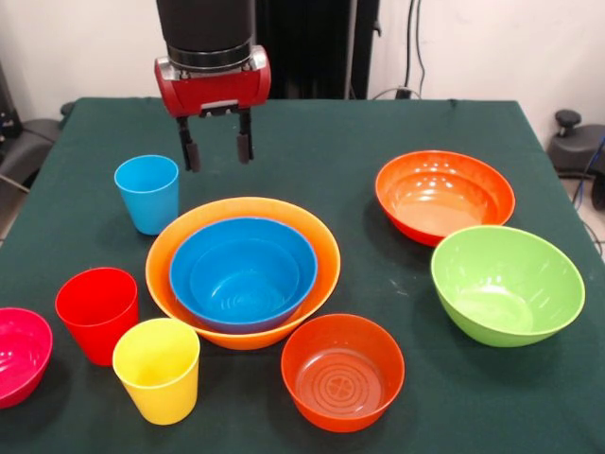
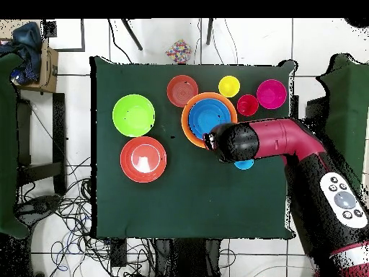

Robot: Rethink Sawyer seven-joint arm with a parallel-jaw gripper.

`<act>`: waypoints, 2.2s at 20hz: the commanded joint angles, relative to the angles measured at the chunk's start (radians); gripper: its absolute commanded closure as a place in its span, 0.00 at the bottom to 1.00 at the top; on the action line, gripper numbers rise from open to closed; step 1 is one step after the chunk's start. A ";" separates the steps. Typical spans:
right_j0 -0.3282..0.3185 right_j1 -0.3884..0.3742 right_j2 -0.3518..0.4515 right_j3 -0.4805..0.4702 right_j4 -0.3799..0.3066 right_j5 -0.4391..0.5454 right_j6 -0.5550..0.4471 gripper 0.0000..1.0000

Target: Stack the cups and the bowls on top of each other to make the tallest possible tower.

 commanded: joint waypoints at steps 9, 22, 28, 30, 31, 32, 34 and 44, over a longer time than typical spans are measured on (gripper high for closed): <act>-0.073 -0.061 0.082 0.116 0.023 0.027 -0.195 0.00; -0.084 -0.058 0.108 0.056 0.061 0.083 -0.198 0.00; -0.092 -0.046 0.109 0.045 0.055 0.083 -0.206 0.00; -0.090 -0.033 0.105 0.031 0.047 0.081 -0.208 0.00; -0.093 -0.030 0.105 0.029 0.046 0.081 -0.212 0.00; -0.096 -0.027 0.105 0.028 0.045 0.080 -0.216 0.00; -0.107 -0.027 0.107 0.032 0.045 0.079 -0.226 0.00; -0.140 -0.016 0.115 0.034 0.029 0.077 -0.256 0.00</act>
